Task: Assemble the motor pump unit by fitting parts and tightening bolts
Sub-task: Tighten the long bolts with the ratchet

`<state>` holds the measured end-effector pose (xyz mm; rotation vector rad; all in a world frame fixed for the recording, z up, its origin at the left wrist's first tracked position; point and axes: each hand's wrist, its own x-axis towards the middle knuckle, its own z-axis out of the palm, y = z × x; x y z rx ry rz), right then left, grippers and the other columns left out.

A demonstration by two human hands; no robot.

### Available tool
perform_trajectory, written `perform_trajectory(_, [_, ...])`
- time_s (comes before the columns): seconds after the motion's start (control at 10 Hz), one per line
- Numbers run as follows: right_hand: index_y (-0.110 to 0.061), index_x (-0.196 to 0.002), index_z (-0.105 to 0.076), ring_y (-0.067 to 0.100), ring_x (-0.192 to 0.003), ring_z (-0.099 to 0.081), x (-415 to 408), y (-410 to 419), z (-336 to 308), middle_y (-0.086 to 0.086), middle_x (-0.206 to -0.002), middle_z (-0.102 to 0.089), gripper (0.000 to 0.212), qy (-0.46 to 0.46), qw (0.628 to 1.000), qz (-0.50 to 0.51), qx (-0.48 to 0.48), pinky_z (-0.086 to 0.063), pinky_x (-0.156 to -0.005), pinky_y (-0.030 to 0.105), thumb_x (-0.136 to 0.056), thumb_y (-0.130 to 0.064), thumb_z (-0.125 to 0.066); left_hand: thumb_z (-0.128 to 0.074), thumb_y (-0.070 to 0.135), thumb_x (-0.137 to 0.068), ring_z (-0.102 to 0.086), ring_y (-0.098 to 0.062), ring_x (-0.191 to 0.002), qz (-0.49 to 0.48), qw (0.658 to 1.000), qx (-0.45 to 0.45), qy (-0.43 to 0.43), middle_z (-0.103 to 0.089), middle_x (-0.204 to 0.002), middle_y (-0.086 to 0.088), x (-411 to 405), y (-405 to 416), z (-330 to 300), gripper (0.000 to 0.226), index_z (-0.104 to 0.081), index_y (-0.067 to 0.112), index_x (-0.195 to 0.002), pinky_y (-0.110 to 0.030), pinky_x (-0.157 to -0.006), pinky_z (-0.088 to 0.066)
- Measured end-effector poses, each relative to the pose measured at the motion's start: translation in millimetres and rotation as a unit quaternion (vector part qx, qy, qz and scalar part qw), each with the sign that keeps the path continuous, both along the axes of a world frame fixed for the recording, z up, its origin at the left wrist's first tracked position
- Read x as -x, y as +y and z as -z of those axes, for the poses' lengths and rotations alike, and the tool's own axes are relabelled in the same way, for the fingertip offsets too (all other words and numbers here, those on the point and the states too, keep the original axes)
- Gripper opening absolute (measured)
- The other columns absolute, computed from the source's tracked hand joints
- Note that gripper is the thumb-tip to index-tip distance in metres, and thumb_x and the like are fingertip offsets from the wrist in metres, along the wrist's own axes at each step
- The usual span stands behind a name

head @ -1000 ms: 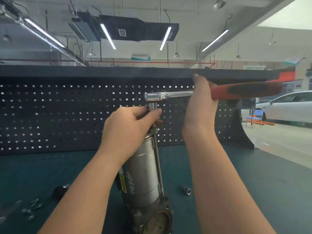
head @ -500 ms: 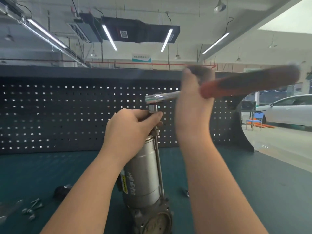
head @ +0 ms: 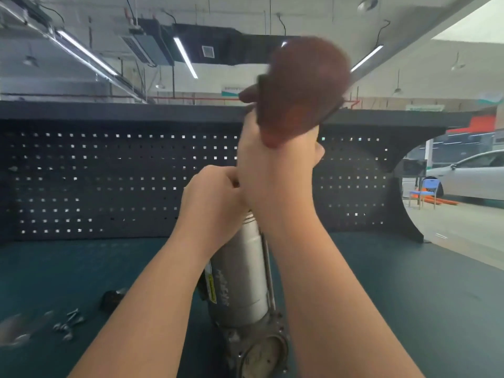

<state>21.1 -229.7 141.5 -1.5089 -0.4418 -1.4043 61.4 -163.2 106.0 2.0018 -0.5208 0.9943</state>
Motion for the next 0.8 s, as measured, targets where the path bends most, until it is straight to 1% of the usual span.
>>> perform_trajectory(0.1, [-0.017, -0.082, -0.062, -0.002, -0.066, -0.055, -14.3, -37.0, -0.3, -0.017, -0.066, -0.056, 0.013, 0.021, 0.979, -0.105, -0.171, -0.043, -0.065, 0.016, -0.084, -0.016, -0.049, -0.062, 0.04, -0.086, -0.066, -0.004, -0.061, 0.13, 0.991, 0.036, 0.024, -0.07, -0.061, 0.013, 3.4, 2.0, 0.2, 0.023, -0.076, 0.033, -0.068, -0.029, -0.073, -0.056])
perform_trajectory(0.2, [-0.019, -0.087, -0.06, -0.001, -0.076, -0.054, -24.5, -63.4, 9.2, -0.014, -0.078, -0.055, 0.008, 0.114, 0.939, -0.184, -0.267, -0.039, -0.07, 0.02, -0.089, -0.025, -0.056, -0.065, 0.038, -0.089, -0.068, 0.004, -0.068, 0.132, 0.991, 0.03, 0.019, -0.073, -0.072, 0.019, 0.3, 2.7, 3.7, 0.017, -0.077, 0.034, -0.077, -0.023, -0.075, -0.055])
perform_trajectory(0.3, [-0.006, -0.093, -0.062, -0.008, -0.053, -0.049, -19.5, -44.8, 5.8, -0.013, -0.067, -0.054, 0.016, 0.076, 0.968, -0.12, -0.208, -0.039, -0.056, 0.013, -0.09, -0.012, -0.047, -0.063, 0.044, -0.087, -0.062, 0.009, -0.06, 0.088, 0.996, 0.03, 0.008, -0.069, -0.064, 0.023, 2.0, -0.9, 1.2, 0.021, -0.075, 0.036, -0.071, -0.022, -0.059, -0.048])
perform_trajectory(0.4, [-0.026, -0.077, -0.051, 0.008, -0.069, -0.05, -8.7, -11.1, 0.9, -0.022, -0.057, -0.049, 0.025, -0.065, 0.996, 0.036, -0.04, -0.037, -0.069, 0.028, -0.076, -0.009, -0.033, -0.048, 0.035, -0.072, -0.043, -0.011, -0.048, 0.02, 0.999, 0.036, 0.02, -0.045, -0.04, 0.005, 2.2, -1.4, 1.6, 0.03, -0.055, 0.02, -0.046, -0.022, -0.05, -0.031])
perform_trajectory(0.5, [-0.027, -0.107, -0.057, 0.02, -0.097, -0.043, -6.0, 16.7, 2.7, -0.014, -0.092, -0.052, 0.052, -0.068, 0.988, 0.098, 0.097, -0.029, -0.081, 0.043, -0.07, -0.016, -0.022, -0.036, 0.02, -0.062, -0.044, -0.035, -0.073, -0.021, 1.0, 0.001, -0.01, -0.052, -0.065, -0.004, -5.0, -2.8, 4.4, 0.036, -0.062, 0.003, -0.081, -0.031, -0.067, -0.037])
perform_trajectory(0.6, [-0.024, -0.106, -0.057, 0.026, -0.102, -0.044, -8.5, 7.9, 2.7, 0.0, -0.1, -0.058, 0.037, -0.055, 0.996, 0.054, 0.042, -0.031, -0.088, 0.046, -0.074, -0.019, -0.039, -0.043, 0.022, -0.076, -0.056, -0.029, -0.073, -0.008, 1.0, -0.023, -0.01, -0.062, -0.073, -0.013, -6.1, -0.8, 4.8, 0.026, -0.066, 0.009, -0.076, -0.021, -0.064, -0.043])
perform_trajectory(0.7, [-0.034, -0.09, -0.052, 0.009, -0.095, -0.059, -13.1, -27.2, -1.2, -0.004, -0.091, -0.06, 0.014, -0.023, 0.992, -0.055, -0.108, -0.044, -0.094, 0.036, -0.077, -0.028, -0.049, -0.06, 0.04, -0.085, -0.051, -0.006, -0.045, 0.054, 0.998, 0.015, 0.012, -0.058, -0.046, 0.01, 0.1, 0.2, 0.3, 0.038, -0.065, 0.029, -0.048, -0.019, -0.051, -0.04])
perform_trajectory(0.8, [-0.027, -0.096, -0.052, -0.019, -0.063, -0.049, -19.1, -60.4, -1.2, -0.015, -0.087, -0.053, 0.009, 0.08, 0.969, -0.149, -0.181, -0.04, -0.067, 0.017, -0.089, -0.032, -0.055, -0.066, 0.042, -0.087, -0.068, 0.0, -0.065, 0.087, 0.995, 0.027, 0.027, -0.072, -0.066, 0.016, 3.1, 0.5, 1.4, 0.024, -0.076, 0.031, -0.069, -0.035, -0.076, -0.056])
